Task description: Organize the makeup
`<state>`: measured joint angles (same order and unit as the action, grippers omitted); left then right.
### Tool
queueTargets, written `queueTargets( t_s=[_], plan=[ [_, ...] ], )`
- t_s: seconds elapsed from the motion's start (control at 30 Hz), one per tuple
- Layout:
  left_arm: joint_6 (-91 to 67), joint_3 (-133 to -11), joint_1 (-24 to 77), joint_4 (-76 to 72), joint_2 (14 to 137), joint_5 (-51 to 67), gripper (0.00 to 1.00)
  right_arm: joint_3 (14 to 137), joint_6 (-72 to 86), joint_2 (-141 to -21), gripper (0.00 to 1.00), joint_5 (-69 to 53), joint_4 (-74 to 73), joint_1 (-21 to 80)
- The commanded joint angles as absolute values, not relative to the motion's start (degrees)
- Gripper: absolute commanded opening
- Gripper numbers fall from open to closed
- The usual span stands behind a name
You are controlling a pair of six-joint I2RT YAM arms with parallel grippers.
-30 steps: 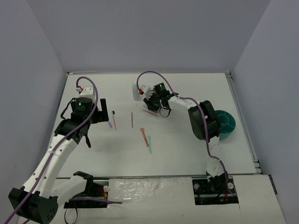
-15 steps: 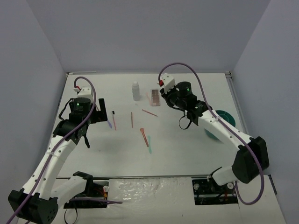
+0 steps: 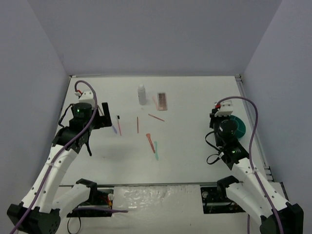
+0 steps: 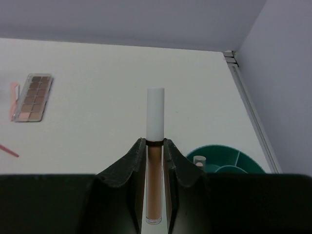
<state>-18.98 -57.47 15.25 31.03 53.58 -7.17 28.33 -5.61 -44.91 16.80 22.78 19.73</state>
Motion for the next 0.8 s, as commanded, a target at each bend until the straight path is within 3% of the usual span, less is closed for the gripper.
queueTargets(
  t_s=[0.0, 0.3, 0.57, 0.77],
  plan=[
    [-20.0, -58.7, 14.9, 28.4, 51.6, -6.6, 0.97, 23.4, -2.6, -41.5, 0.00, 25.1, 33.3, 18.9],
    [-20.0, -58.2, 14.9, 28.0, 50.5, -7.0, 0.97, 15.6, -6.4, -41.2, 0.00, 23.8, 43.3, 14.3],
    [-20.0, -57.9, 14.9, 27.9, 50.5, -6.9, 0.97, 15.2, -3.8, -49.1, 0.00, 2.2, 50.2, -1.6],
    [-19.9, -57.9, 14.9, 27.9, 50.6, -7.0, 0.97, 15.6, -3.2, -51.1, 0.00, -9.2, 51.6, -5.6]
  ],
)
